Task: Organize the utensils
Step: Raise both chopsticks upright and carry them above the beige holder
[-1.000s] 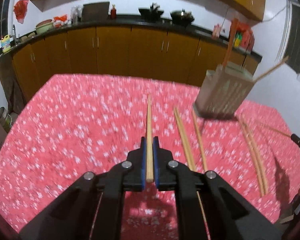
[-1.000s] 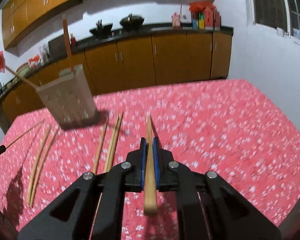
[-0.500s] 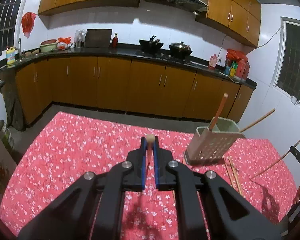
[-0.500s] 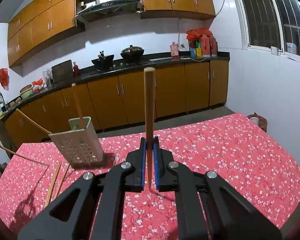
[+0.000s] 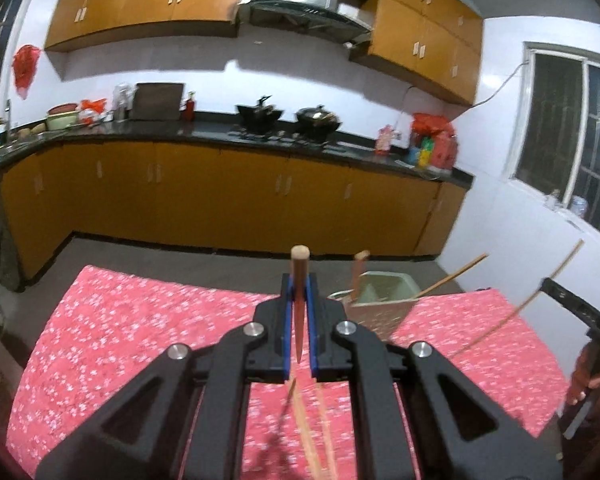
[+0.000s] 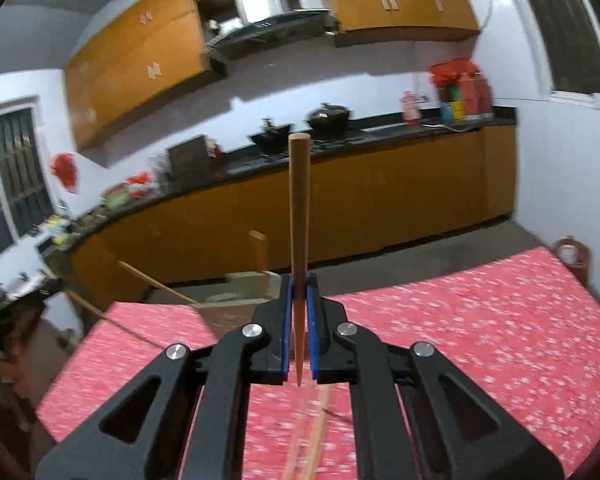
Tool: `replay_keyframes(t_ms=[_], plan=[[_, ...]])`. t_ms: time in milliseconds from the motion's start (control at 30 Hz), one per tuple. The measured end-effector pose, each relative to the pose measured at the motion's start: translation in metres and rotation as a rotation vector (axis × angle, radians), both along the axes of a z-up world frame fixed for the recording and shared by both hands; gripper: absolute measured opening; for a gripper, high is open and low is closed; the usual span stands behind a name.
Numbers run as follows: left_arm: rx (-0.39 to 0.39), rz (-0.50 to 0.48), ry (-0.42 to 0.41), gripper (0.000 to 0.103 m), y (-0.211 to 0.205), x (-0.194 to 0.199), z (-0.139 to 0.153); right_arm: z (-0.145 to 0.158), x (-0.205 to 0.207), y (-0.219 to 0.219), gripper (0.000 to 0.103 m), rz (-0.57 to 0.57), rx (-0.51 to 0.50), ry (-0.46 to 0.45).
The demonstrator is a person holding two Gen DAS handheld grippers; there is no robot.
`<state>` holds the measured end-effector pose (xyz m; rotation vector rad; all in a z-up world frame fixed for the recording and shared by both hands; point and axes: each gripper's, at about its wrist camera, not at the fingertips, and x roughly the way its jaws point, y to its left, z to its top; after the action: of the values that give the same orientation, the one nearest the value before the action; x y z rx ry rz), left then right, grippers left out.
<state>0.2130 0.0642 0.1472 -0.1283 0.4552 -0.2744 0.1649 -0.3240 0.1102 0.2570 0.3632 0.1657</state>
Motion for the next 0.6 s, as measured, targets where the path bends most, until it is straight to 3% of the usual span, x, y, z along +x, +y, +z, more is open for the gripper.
replay_keyframes(t_ms=[267, 600], plan=[[-0.041, -0.07, -0.082, 0.007, -0.039, -0.003, 0.043, 0.041, 0.013, 0.036, 0.007, 0.039, -0.023, -0.128], [-0.051, -0.014, -0.252, 0.007, -0.083, 0.015, 0.087, 0.035, 0.053, 0.055, 0.007, -0.022, -0.058, -0.152]])
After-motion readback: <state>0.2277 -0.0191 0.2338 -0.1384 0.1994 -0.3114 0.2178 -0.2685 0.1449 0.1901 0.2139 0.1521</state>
